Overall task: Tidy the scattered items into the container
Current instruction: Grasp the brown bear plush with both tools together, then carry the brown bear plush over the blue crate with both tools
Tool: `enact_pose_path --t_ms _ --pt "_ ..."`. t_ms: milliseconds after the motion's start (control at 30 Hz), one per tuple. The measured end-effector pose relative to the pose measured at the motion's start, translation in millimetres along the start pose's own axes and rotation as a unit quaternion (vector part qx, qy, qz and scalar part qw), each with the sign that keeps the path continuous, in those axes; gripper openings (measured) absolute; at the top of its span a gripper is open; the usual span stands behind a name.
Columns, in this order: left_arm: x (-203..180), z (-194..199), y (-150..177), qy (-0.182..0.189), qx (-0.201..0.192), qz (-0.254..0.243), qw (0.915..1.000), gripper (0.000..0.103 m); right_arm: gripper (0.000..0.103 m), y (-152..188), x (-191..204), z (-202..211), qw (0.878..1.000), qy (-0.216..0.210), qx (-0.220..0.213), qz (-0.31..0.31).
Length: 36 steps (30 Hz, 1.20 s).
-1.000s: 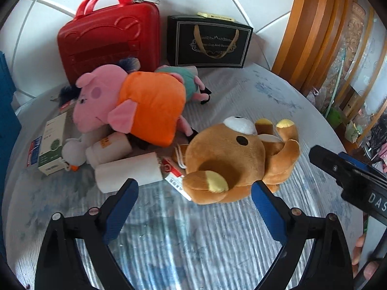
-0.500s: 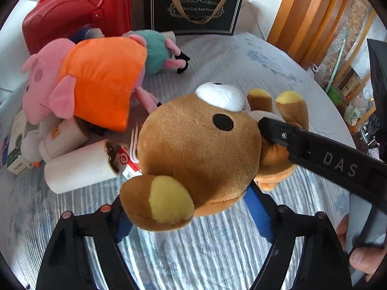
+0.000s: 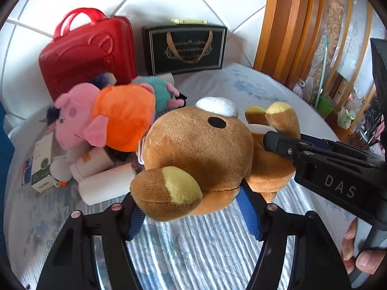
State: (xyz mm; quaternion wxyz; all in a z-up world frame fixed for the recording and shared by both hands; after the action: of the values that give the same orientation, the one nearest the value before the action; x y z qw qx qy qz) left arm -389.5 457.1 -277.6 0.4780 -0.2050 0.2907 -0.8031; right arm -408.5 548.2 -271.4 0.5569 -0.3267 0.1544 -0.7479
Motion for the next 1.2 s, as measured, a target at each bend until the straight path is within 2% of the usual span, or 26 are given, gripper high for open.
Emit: enact_pose_path --t_ms 167,400,633,733,900,1000,1200 --pt "19.7 65.4 -8.7 -0.011 -0.057 -0.012 0.9983 0.066 0.040 -4.7 37.7 53.8 0.999 -0.011 -0.051 0.014" --pt "68.4 161.5 3.4 -0.030 -0.125 -0.021 0.9915 0.066 0.040 9.8 124.6 133.6 0.991 -0.027 -0.126 0.040" --pt "128.9 241.2 22.6 -0.090 -0.171 0.005 0.9812 0.066 0.040 28.3 213.1 179.4 0.980 -0.073 -0.163 0.085" --pt "159.1 271.1 31.9 -0.135 -0.186 0.030 0.9727 0.066 0.040 32.3 256.9 190.7 0.972 -0.111 -0.171 0.119" --pt "218.2 321.5 55.4 -0.205 -0.189 0.070 0.9579 0.067 0.040 45.8 336.5 203.3 0.955 -0.181 -0.169 0.164" --pt "259.8 357.0 74.1 -0.249 -0.192 0.085 0.9455 0.067 0.040 60.8 390.2 210.4 0.944 -0.222 -0.160 0.183" --pt "360.1 422.5 122.1 -0.312 -0.205 0.126 0.9191 0.067 0.040 98.7 511.7 232.9 0.918 -0.279 -0.160 0.230"
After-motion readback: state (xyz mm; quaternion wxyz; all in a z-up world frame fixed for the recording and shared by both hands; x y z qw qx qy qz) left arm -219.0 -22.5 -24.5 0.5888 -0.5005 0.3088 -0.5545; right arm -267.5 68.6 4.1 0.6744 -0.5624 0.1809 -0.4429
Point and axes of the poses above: each gripper's, at about its wrist camera, not at the fingertips, and z roughly against the way its jaws point, x to its left, y to its underside, the point moved 9 cm from there along -z, roughly the way its jaws point, and after that the axes turned 10 degrees about -z, right-handed, at the moved point
